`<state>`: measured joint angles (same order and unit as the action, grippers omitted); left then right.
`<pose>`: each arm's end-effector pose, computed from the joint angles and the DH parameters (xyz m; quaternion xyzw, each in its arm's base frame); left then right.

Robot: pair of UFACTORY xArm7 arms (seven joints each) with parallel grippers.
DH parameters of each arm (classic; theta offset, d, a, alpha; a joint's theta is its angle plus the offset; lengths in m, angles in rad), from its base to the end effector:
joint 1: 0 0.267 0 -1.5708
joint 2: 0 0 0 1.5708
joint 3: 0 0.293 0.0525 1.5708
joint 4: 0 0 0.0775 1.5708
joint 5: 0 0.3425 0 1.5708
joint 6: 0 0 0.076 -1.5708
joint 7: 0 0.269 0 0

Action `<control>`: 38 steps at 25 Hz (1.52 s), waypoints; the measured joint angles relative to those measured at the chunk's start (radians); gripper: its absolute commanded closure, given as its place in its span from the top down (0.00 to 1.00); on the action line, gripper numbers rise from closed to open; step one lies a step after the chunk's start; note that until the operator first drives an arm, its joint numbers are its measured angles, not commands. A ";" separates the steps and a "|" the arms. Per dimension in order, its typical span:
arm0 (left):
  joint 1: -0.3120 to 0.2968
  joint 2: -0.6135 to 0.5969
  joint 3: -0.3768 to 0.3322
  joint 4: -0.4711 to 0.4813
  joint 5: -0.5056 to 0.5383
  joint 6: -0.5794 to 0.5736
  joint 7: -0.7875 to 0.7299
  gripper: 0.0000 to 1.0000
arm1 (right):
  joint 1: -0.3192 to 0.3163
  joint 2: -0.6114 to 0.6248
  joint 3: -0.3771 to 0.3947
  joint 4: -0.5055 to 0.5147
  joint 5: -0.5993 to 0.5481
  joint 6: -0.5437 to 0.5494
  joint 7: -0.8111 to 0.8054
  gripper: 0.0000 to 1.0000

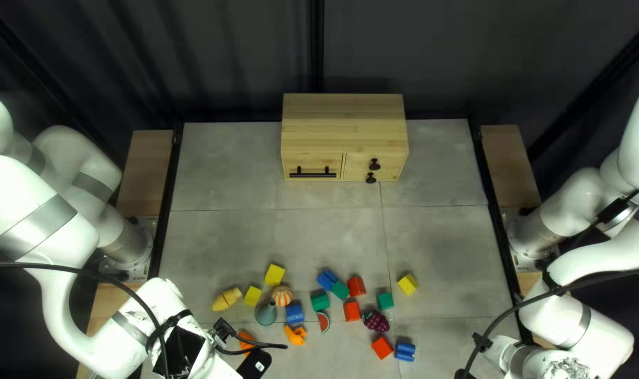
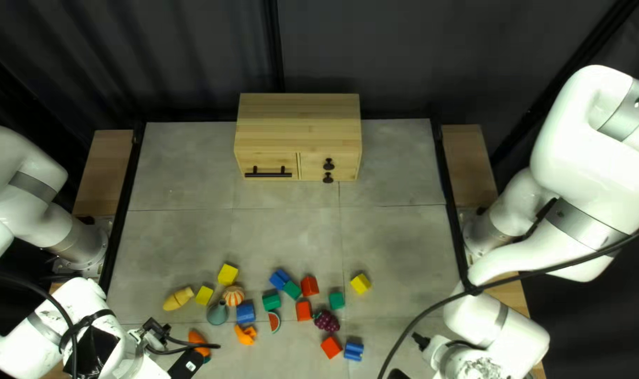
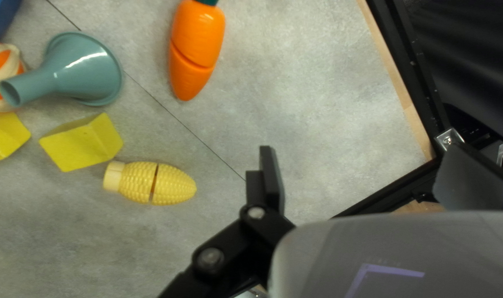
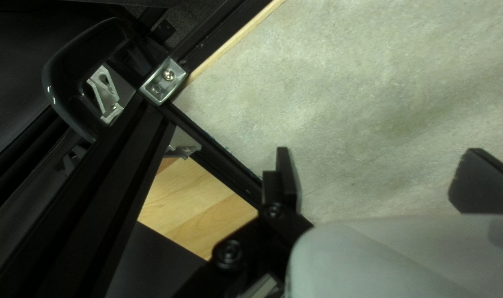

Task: Open drawers and place objects into drawer and close

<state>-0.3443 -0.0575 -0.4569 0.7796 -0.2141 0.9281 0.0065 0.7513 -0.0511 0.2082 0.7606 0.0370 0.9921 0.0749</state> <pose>0.2518 -0.3058 0.1156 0.9412 -0.3271 -0.0706 0.0460 0.2058 0.3023 0.1041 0.9051 0.4153 -0.0833 0.0367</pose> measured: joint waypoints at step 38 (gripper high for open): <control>0.233 0.082 0.184 0.100 0.707 0.045 -0.258 1.00 | 0.000 0.000 0.000 0.000 0.000 0.000 0.000 1.00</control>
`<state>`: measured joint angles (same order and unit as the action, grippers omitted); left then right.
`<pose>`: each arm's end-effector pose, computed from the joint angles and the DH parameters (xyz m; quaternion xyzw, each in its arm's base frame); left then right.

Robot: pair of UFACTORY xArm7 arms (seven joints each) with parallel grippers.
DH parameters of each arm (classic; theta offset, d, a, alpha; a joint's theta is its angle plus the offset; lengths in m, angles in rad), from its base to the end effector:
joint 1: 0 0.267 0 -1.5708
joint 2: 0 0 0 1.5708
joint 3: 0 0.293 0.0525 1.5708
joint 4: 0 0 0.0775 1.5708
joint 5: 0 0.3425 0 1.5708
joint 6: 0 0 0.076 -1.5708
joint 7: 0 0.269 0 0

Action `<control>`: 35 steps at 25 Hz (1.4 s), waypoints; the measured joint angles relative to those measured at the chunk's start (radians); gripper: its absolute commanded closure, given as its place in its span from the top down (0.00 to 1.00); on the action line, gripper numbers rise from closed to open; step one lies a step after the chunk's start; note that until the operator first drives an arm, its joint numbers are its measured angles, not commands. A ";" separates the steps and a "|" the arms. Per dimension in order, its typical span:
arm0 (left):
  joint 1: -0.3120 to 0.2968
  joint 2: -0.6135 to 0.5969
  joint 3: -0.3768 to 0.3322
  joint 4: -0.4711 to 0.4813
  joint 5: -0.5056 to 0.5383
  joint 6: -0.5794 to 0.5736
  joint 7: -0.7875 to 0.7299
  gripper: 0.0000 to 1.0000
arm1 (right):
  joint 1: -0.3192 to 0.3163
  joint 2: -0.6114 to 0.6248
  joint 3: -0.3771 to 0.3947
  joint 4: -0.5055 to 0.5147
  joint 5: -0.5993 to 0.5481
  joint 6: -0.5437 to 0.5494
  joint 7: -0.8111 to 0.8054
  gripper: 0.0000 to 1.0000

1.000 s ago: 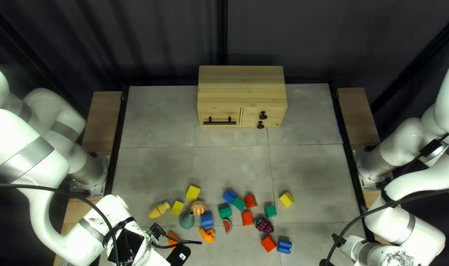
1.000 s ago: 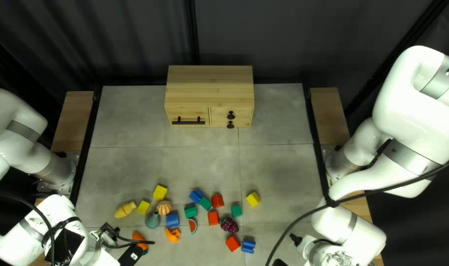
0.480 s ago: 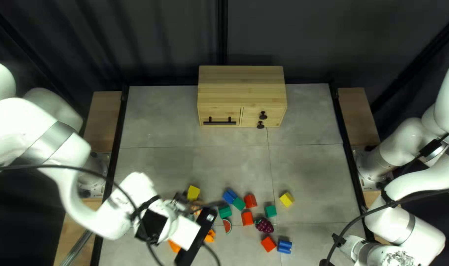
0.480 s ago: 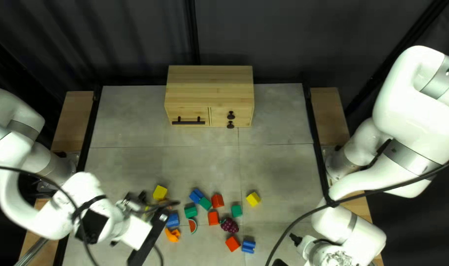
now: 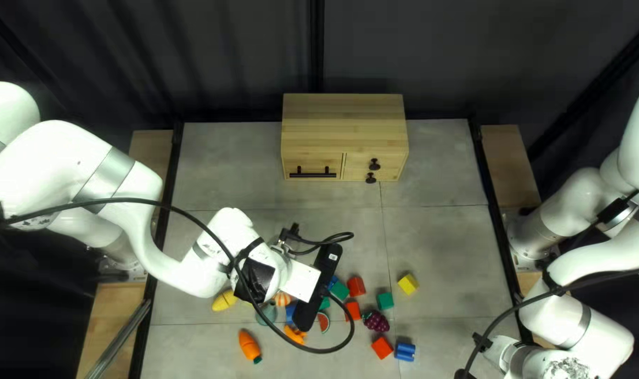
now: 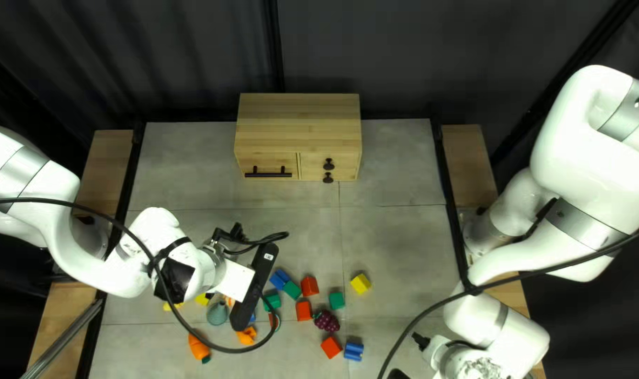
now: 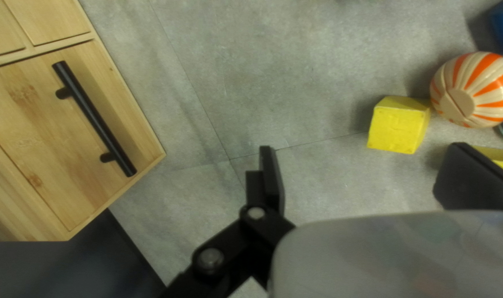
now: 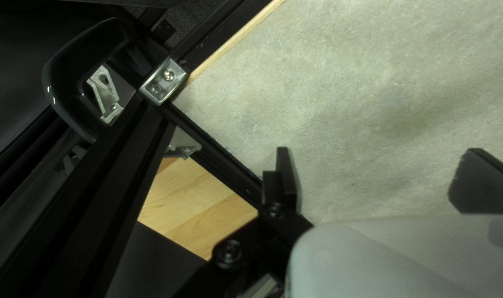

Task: Open drawers and place objects into drawer and close

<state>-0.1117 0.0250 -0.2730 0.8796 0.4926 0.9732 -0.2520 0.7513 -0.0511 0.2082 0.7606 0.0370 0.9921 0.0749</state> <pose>0.4272 -0.0822 0.1320 -0.9568 0.2129 -0.0057 0.1980 0.2058 0.3023 0.1041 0.9051 0.4153 -0.0833 0.0367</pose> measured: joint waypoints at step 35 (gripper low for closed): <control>0.146 0.205 0.173 0.075 0.313 -0.167 -0.223 1.00 | 0.000 0.000 0.000 0.000 0.000 0.000 0.000 1.00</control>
<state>0.0341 0.2303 -0.1000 0.9546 0.8060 0.8059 -0.4754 0.7513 -0.0511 0.2082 0.7606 0.0370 0.9921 0.0749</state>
